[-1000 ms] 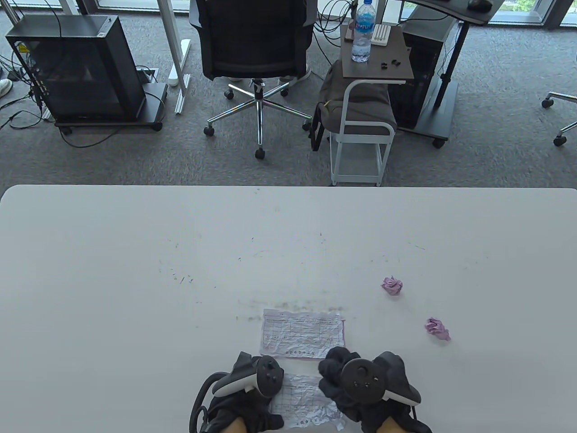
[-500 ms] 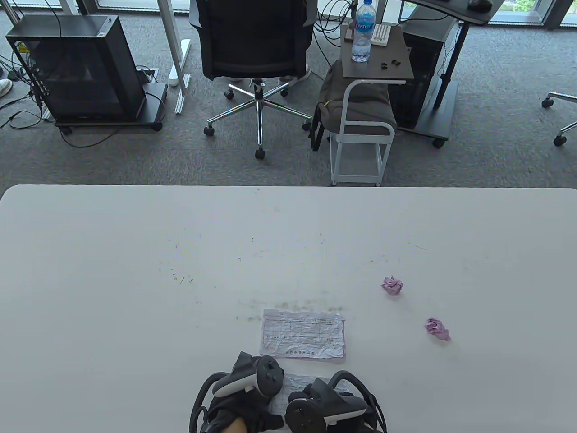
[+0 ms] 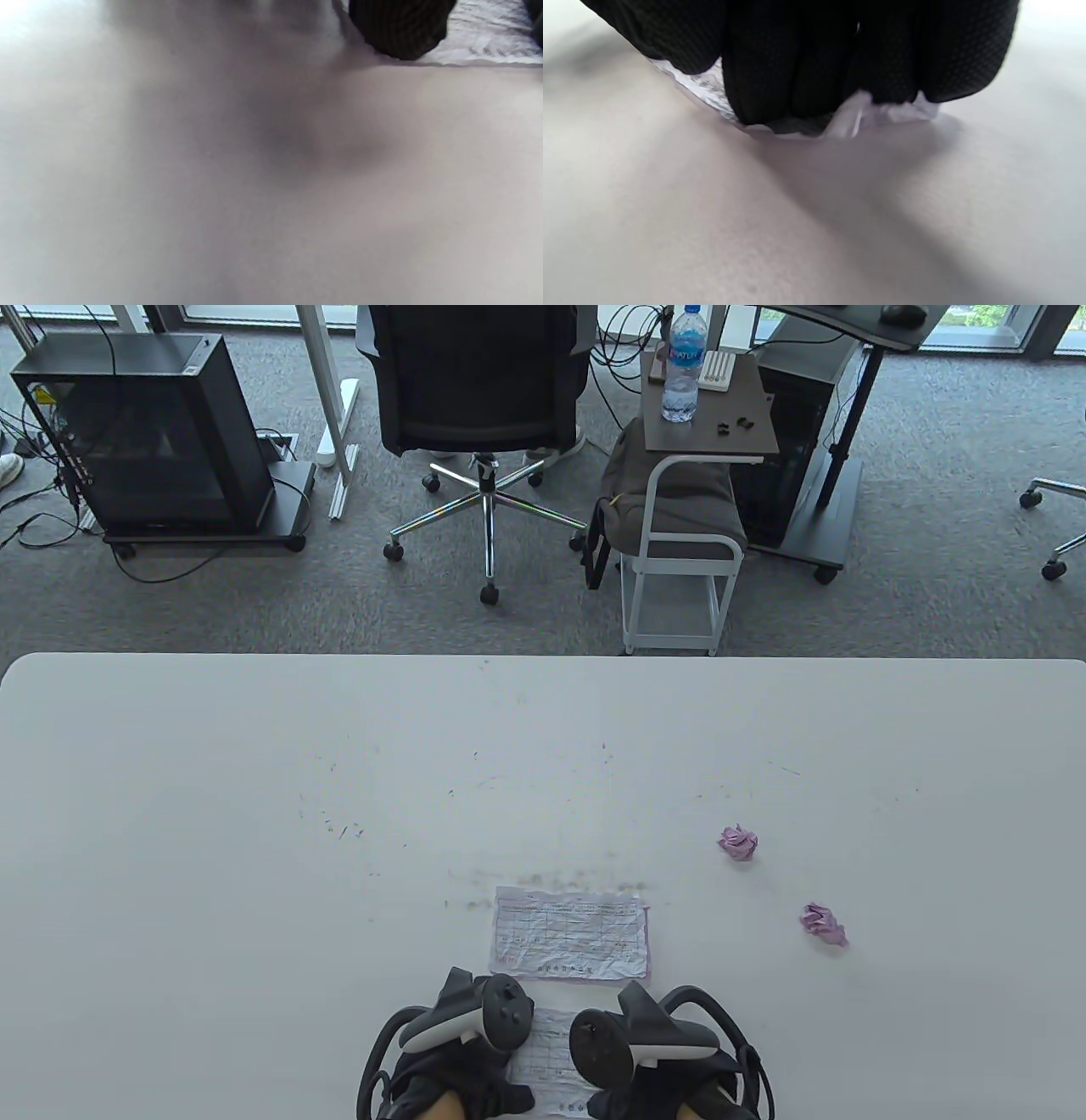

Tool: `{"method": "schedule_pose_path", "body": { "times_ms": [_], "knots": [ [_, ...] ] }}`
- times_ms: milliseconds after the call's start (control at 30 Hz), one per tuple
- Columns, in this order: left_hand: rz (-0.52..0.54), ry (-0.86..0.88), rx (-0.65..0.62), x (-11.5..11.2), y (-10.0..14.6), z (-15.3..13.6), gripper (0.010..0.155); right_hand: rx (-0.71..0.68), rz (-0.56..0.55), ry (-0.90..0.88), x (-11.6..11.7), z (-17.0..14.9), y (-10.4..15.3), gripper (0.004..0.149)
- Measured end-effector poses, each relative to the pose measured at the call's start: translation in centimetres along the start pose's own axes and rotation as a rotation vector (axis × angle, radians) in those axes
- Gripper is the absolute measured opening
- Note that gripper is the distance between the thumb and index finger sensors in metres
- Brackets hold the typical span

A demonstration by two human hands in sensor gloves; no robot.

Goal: Flatten crumpled invoices and stack

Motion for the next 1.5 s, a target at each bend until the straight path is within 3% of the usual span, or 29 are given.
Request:
{"method": "schedule_pose_path", "body": {
  "times_ms": [333,400,467,567,667,867,1000,1067,1500],
  "knots": [
    [-0.001,0.005,-0.003,0.0,0.0,-0.1,0.087,0.152,0.087,-0.053,0.7,-3.0,0.6,0.034],
    [0.000,0.006,-0.004,0.0,0.0,-0.1,0.087,0.162,0.052,-0.062,0.5,-3.8,1.0,0.035],
    [0.000,0.007,-0.005,0.0,0.0,-0.1,0.087,0.196,-0.066,-0.065,-0.3,-4.6,1.9,0.036],
    [-0.003,0.006,-0.006,0.0,0.0,-0.1,0.087,0.171,-0.394,-0.098,-1.6,-5.0,3.5,0.038],
    [-0.003,0.007,-0.007,0.0,0.0,-0.1,0.087,0.044,-0.514,-0.104,-2.0,-3.7,3.6,0.039],
    [-0.001,0.008,-0.010,0.0,0.0,-0.1,0.087,-0.156,-0.351,0.002,-0.9,1.0,0.9,0.049],
    [-0.002,0.007,-0.011,0.0,0.0,-0.1,0.087,-0.126,-0.149,0.051,0.6,1.4,-0.6,0.055],
    [-0.003,0.008,-0.011,0.0,0.0,0.0,0.087,-0.133,-0.216,0.032,0.3,1.0,-0.4,0.051],
    [-0.005,0.010,-0.009,0.0,-0.1,0.0,0.087,0.119,-0.203,-0.049,-0.4,-2.9,0.8,0.036]
  ]
}}
Point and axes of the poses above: the tracker on the back of each hand, its own z axis roughly to the thumb side, its own y axis roughly from the fingertips to the wrist, x = y × z, the point moved 1 cm from there along -y, roughly from the wrist to the fingertips
